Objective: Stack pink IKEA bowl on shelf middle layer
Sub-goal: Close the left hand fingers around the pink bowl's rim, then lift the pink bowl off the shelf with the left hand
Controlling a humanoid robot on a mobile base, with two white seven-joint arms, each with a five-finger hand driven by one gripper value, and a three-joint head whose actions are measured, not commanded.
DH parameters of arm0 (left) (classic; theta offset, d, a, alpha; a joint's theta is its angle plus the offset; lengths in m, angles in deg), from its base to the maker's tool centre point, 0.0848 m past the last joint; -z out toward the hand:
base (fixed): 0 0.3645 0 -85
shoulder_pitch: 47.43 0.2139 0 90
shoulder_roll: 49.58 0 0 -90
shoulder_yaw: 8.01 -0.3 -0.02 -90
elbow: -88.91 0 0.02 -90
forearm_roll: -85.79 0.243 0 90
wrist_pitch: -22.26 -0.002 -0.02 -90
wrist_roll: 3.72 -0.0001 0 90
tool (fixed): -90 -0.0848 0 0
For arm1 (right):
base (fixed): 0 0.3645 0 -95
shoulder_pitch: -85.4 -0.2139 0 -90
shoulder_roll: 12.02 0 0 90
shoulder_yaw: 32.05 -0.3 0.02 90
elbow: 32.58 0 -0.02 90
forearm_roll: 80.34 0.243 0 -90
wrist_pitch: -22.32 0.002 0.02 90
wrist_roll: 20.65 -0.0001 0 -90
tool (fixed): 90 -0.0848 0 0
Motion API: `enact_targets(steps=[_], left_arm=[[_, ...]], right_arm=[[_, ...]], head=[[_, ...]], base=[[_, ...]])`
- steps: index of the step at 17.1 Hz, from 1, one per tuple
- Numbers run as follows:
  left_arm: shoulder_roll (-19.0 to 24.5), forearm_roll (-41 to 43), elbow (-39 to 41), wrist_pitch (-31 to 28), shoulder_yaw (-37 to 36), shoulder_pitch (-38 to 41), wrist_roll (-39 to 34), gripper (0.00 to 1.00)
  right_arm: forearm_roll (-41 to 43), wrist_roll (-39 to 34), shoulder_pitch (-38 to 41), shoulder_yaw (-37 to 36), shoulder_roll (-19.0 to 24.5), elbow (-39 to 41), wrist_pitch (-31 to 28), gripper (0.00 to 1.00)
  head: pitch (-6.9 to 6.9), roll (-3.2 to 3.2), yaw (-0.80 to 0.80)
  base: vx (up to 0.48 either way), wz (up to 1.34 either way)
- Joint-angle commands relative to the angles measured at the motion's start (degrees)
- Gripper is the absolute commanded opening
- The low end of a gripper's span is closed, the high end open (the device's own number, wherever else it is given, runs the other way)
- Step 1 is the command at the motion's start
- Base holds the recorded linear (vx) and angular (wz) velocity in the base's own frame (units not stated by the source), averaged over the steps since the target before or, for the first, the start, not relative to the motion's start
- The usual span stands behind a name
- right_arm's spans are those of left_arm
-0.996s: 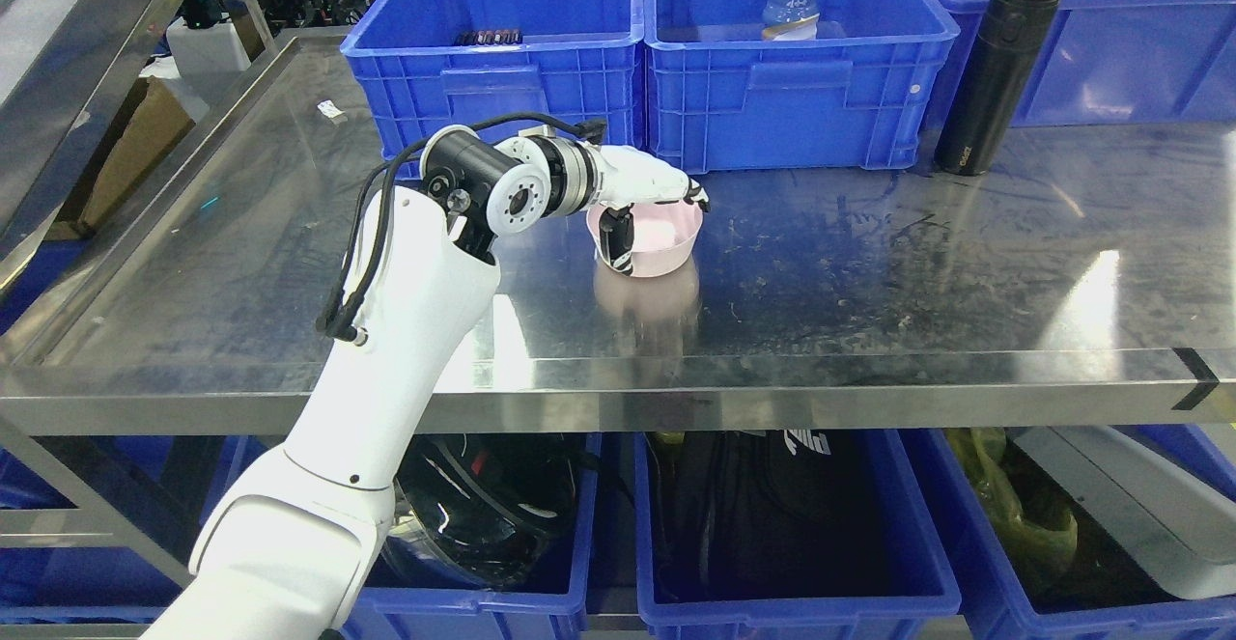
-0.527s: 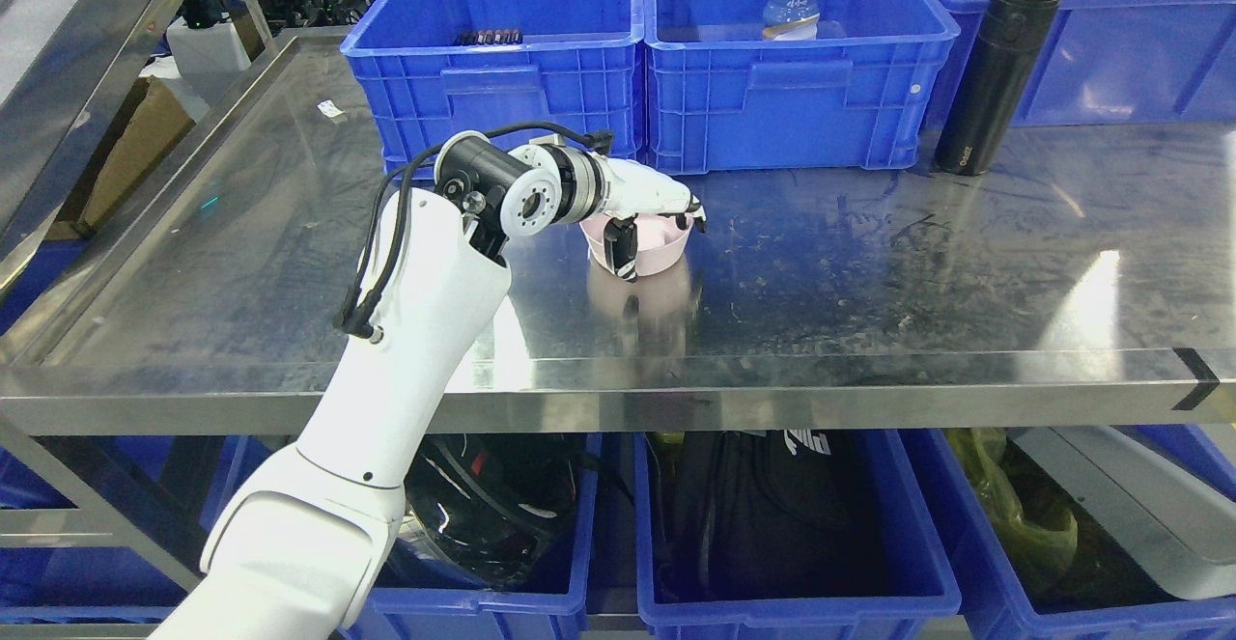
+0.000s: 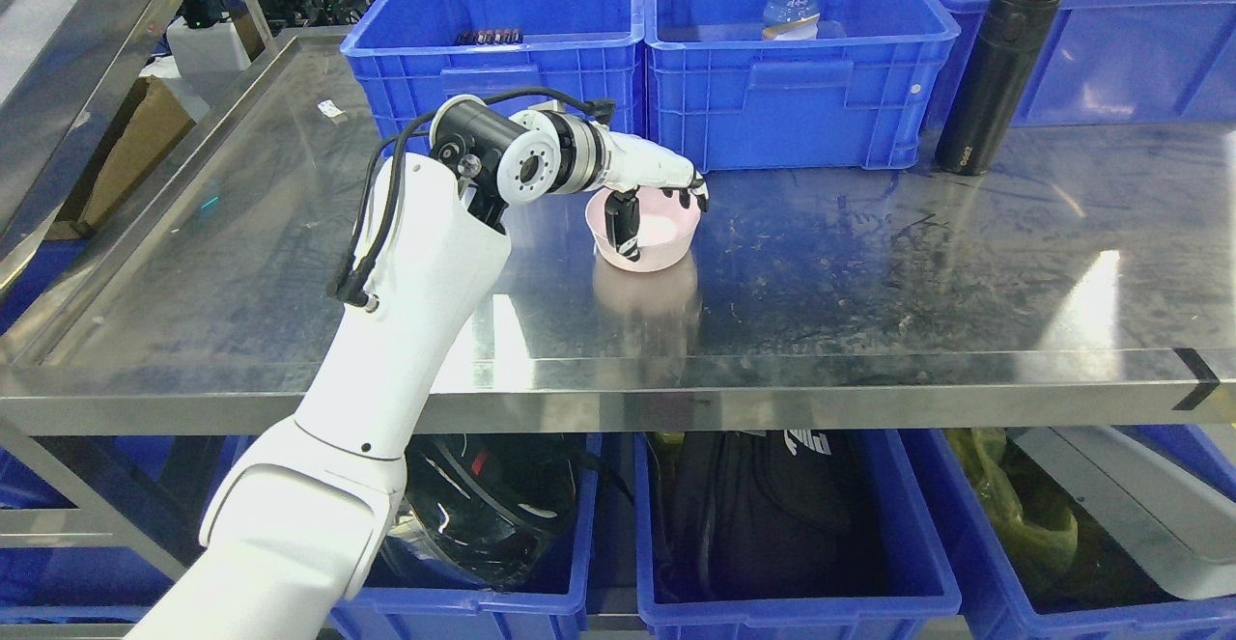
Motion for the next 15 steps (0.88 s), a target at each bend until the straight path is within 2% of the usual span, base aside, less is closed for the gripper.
enact_targets(steps=[1,6,11,13,14,15], left_arm=[[2.57,-1.12,-1.25,0.03,-0.48,-0.70,0.31,0.80],[2.74,-0.33,-1.70,0.12,-0.75,1.06,0.22,0.80],[0.99,-0.24,-3.54,1.70,-1.36,2.82,-0.04,0.77],[0.29,-0.33,-4.07,2.22,-1.10,2.82,-0.22,0.68],[-1.20,-0.33,-4.77,3.71,-0.05,2.82,-0.48,0.57],[-2.41,-0.42,-5.03,5.81,2.48,2.82,-0.48,0.42]], right_arm=[[-0.01,-0.01,0.26,0.00,-1.00,1.00,0.00,1.00],[-0.01,-0.01,0.18,0.00,-1.00,1.00,0.00,1.00],[-0.01,-0.01,0.26,0.00,-1.00,1.00,0.00,1.00],[-0.01,-0.01,0.26,0.00,-1.00,1.00,0.00,1.00],[-0.01,-0.01,0.26,0.00,-1.00,1.00,0.00,1.00],[-0.01,-0.01,0.26,0.00,-1.00,1.00,0.00,1.00]], head=[[0.00,0.00,0.00],[0.00,0.00,0.00],[0.00,0.00,0.00],[0.00,0.00,0.00],[0.00,0.00,0.00],[0.00,0.00,0.00]], base=[[0.000,0.00],[0.000,0.00],[0.000,0.00],[0.000,0.00],[0.000,0.00],[0.000,0.00]])
